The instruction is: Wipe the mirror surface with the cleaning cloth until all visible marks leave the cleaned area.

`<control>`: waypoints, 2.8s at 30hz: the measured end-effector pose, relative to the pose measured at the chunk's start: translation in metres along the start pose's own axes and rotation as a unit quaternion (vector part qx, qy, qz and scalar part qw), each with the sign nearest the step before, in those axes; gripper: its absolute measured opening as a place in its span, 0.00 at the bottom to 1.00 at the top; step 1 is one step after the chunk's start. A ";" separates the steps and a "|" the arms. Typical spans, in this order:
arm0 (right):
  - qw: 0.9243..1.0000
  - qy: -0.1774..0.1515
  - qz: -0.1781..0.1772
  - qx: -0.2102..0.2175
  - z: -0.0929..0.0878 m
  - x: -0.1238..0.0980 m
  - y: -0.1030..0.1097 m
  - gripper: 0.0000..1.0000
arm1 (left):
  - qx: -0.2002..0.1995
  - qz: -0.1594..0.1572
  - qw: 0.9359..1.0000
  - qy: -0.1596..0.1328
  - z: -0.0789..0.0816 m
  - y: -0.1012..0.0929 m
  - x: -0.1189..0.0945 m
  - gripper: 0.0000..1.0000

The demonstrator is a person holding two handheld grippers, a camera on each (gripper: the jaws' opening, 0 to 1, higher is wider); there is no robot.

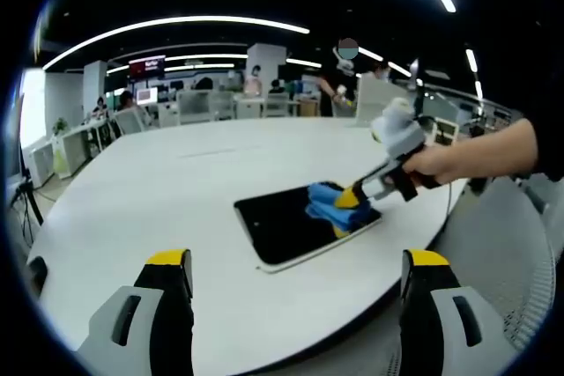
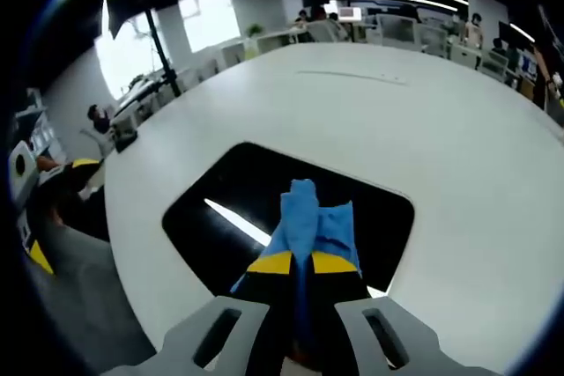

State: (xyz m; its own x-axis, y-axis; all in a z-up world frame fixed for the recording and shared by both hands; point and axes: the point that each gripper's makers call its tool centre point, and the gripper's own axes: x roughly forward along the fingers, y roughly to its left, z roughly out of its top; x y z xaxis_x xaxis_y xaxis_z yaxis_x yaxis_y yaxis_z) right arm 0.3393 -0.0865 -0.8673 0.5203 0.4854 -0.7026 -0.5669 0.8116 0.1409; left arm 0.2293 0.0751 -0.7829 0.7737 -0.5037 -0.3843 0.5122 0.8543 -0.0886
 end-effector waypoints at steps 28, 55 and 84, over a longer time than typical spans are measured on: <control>0.998 0.026 0.039 -0.037 -0.032 -0.025 0.026 0.01 | 0.000 0.000 1.000 0.000 0.000 0.000 0.000 0.99; 0.999 0.028 0.032 -0.016 -0.040 -0.037 0.010 0.01 | -0.001 -0.002 1.000 0.003 -0.001 0.000 0.000 0.98; 1.000 0.023 0.007 0.008 -0.036 -0.037 -0.010 0.01 | 0.000 -0.001 1.000 0.000 0.000 0.000 0.000 0.98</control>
State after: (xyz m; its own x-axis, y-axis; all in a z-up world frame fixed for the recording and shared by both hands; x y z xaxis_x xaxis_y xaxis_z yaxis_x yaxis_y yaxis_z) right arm 0.3027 -0.1244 -0.8675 0.4826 0.4809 -0.7320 -0.5636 0.8102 0.1607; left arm 0.2289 0.0748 -0.7827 0.7728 -0.5053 -0.3839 0.5134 0.8534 -0.0898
